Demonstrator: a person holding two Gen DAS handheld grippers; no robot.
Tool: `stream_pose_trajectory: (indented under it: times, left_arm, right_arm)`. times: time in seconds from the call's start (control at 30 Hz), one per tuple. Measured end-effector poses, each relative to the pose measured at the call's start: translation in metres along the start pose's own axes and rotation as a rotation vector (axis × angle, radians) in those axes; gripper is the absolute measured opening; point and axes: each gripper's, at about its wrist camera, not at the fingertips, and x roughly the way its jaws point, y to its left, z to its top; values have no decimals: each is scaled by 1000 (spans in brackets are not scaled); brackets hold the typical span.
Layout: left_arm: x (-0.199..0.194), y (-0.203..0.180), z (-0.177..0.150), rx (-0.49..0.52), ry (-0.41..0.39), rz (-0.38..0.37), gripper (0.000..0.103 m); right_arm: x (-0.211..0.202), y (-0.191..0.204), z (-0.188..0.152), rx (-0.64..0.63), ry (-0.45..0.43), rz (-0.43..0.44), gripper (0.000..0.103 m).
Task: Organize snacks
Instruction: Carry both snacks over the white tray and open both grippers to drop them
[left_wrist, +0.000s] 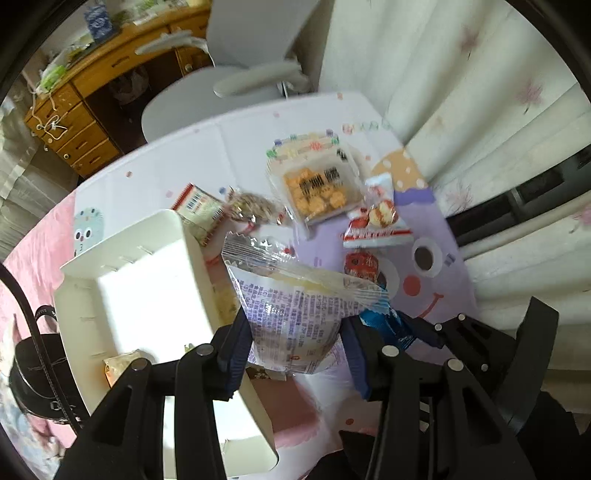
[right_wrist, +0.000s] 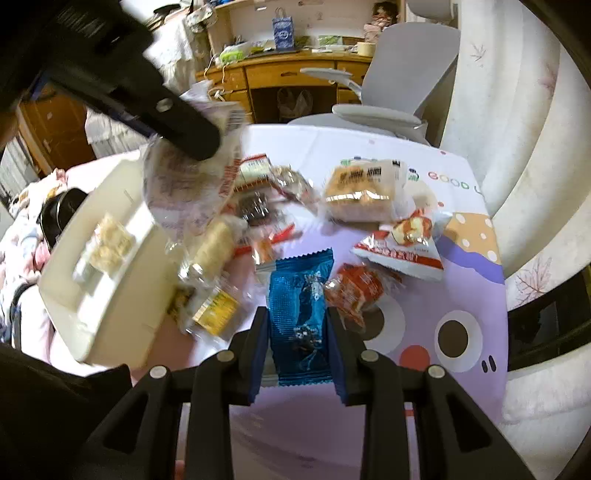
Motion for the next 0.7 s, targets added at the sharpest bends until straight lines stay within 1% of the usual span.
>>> stream_pose_trajectory:
  times: [0.17,0.27,0.4,0.5,0.7]
  left_arm:
    - [-40,28,-25,-19,-123,-27,45]
    - [-58,46,-40,-29,-175,-40,45]
    - [-73,70,-60,-43,-192,-48,45]
    - [-82,93,-78,-64,-200,-56,45]
    - [-93,130,-113,-75,-227,-85,45]
  right_arm:
    - [-23,19,10,53,-58,-31,30]
    - [-34,29,15,75,-90,-41,30]
    - [-50,46,19,114,-130,-47,30]
    - [-61,65,21,112,-181,-58,30]
    - [-69,101,21,108,-213,-45,30]
